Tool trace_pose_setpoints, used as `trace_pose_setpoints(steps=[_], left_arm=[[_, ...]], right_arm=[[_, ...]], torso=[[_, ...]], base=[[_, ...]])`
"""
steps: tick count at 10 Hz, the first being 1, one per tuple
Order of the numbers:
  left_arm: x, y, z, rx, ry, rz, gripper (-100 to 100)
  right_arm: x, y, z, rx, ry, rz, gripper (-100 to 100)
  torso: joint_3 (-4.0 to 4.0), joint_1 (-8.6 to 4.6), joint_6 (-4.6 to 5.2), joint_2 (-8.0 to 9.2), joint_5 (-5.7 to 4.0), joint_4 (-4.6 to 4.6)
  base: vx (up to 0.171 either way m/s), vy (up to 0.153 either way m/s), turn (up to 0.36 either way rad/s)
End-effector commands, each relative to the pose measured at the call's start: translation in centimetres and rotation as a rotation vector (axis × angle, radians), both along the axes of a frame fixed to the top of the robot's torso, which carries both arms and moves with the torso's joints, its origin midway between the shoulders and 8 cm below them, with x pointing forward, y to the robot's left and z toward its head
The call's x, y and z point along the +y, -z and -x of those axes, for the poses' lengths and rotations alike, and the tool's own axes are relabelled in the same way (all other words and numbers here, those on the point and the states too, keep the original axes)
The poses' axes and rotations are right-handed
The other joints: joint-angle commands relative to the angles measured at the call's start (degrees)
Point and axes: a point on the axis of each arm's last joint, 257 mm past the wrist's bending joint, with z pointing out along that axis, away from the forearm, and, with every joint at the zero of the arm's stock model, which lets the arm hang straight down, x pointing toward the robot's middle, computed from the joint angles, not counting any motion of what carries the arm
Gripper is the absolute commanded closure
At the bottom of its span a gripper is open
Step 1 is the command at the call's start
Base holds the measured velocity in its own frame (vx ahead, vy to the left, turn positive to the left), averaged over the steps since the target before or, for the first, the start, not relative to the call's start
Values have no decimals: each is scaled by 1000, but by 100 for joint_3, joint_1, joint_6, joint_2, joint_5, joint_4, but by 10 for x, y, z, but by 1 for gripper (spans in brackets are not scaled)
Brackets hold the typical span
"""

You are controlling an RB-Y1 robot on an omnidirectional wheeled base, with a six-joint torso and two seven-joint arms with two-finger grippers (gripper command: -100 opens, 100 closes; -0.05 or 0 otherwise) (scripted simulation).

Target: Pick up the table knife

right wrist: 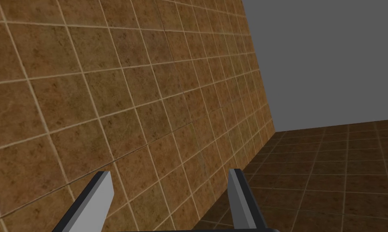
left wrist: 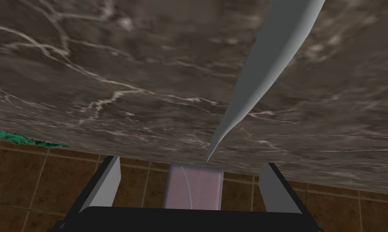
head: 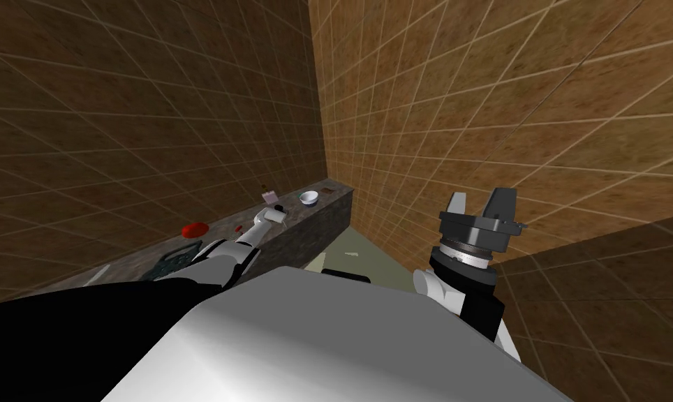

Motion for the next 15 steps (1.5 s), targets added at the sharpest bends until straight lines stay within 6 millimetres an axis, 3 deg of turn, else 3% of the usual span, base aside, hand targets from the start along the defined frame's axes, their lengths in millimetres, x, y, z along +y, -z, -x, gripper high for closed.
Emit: trace_pose_setpoints(steps=[1, 3, 4, 5, 6, 15], left_arm=[[15, 8, 17, 58, -39, 1, -100], [27, 17, 36, 118, -80, 5, -100], [21, 12, 28, 94, -64, 3, -100], [22, 13, 30, 101, -67, 3, 0], [28, 17, 34, 100, -98, 5, -100], [49, 30, 55, 104, -204, 9, -100]], right_arm=[[0, 0, 0, 0, 0, 0, 0], [0, 0, 0, 0, 0, 0, 0], [0, 0, 0, 0, 0, 0, 0], [0, 0, 0, 0, 0, 0, 0], [0, 0, 0, 0, 0, 0, 0], [0, 0, 0, 0, 0, 0, 0]], torso=[[0, 0, 0, 0, 0, 0], [-1, 5, -2, -2, 1, 0], [-1, 6, -2, -3, 2, -1], [-2, 13, -4, -5, 2, -1], [-4, 18, -4, -7, 4, -1], [6, 43, -4, 9, 10, 3]], base=[[-27, -44, -152], [-17, -35, -106], [-9, -14, -17], [0, 0, 0], [-37, 29, -186], [-55, 60, -146]])
